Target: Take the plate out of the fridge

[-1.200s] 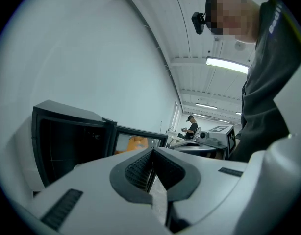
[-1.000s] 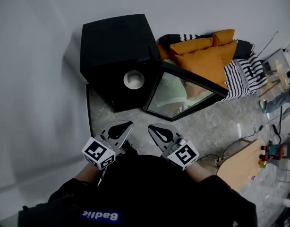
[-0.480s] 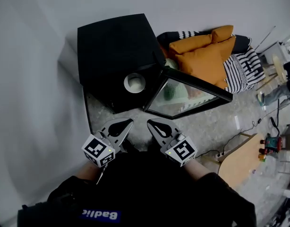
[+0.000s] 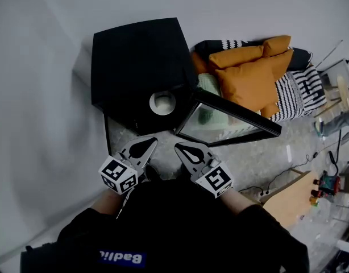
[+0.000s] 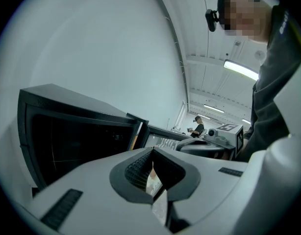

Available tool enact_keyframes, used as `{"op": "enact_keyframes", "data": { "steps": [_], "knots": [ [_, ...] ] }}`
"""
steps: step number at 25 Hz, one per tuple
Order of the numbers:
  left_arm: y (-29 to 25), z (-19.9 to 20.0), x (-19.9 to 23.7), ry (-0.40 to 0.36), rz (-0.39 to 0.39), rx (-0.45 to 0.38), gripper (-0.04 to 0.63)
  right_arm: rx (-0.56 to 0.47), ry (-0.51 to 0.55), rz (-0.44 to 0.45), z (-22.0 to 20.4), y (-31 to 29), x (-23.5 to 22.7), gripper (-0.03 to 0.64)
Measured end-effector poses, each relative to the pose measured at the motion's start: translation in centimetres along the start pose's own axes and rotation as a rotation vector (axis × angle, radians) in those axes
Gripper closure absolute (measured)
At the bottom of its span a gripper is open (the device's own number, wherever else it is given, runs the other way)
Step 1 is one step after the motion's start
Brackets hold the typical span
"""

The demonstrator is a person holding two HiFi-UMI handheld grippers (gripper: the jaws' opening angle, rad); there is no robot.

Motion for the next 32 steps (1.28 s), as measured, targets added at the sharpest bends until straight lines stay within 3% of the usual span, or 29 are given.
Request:
{"op": "enact_keyframes", "data": {
  "steps": [14,32],
  "knots": [
    [-2.5,-1.8,4.8,0.077,0.116,-0.011,0.584,0.052,0.019,0.063,-2.1,1.2,-0.8,0.607],
    [-5.7,-6.2,12.5,0.165,0.173,0.050,0.558,0.155,-0.013,0.005,-5.7,3.2,-0.4,0.607]
  ]
}}
Point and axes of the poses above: the fingertips, and each gripper's own axes: y backward along the fingers, x to its left, z out of its top, the point moved 2 cm from there along y, backward along the fingers, and after that the axes turned 11 degrees about y, right-handed, at the moved point
